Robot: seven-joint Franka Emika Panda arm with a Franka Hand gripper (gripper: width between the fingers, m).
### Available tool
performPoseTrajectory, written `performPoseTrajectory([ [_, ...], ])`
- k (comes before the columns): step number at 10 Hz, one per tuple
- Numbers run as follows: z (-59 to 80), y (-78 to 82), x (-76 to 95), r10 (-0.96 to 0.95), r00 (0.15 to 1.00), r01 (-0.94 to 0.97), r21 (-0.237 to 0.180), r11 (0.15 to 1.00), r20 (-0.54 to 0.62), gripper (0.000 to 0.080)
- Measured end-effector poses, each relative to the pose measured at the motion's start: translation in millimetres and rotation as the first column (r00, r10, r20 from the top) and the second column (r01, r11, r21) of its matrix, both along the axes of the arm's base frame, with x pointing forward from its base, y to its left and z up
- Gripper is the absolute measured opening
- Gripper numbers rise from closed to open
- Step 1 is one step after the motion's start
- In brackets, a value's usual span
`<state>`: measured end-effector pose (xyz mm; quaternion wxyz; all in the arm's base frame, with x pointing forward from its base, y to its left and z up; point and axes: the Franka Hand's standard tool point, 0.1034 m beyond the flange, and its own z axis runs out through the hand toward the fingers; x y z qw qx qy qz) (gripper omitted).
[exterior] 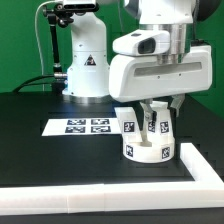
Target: Assemble stool
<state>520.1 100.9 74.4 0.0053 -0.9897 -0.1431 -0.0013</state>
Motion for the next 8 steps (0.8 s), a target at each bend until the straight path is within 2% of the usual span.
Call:
performPoseTrajectory([
  [3, 1.1, -1.5, 2.8, -0.303, 0.953, 0.304, 0.029, 0.952, -0.018, 0.0343],
  [4, 1.0, -1.1, 2.6, -0.426, 0.904, 0.427, 0.032, 0.904, -0.026, 0.0343],
  [8, 0.8, 0.1, 2.4, -0.615, 0.788, 0.616, 0.025, 0.788, -0.035, 0.0343],
])
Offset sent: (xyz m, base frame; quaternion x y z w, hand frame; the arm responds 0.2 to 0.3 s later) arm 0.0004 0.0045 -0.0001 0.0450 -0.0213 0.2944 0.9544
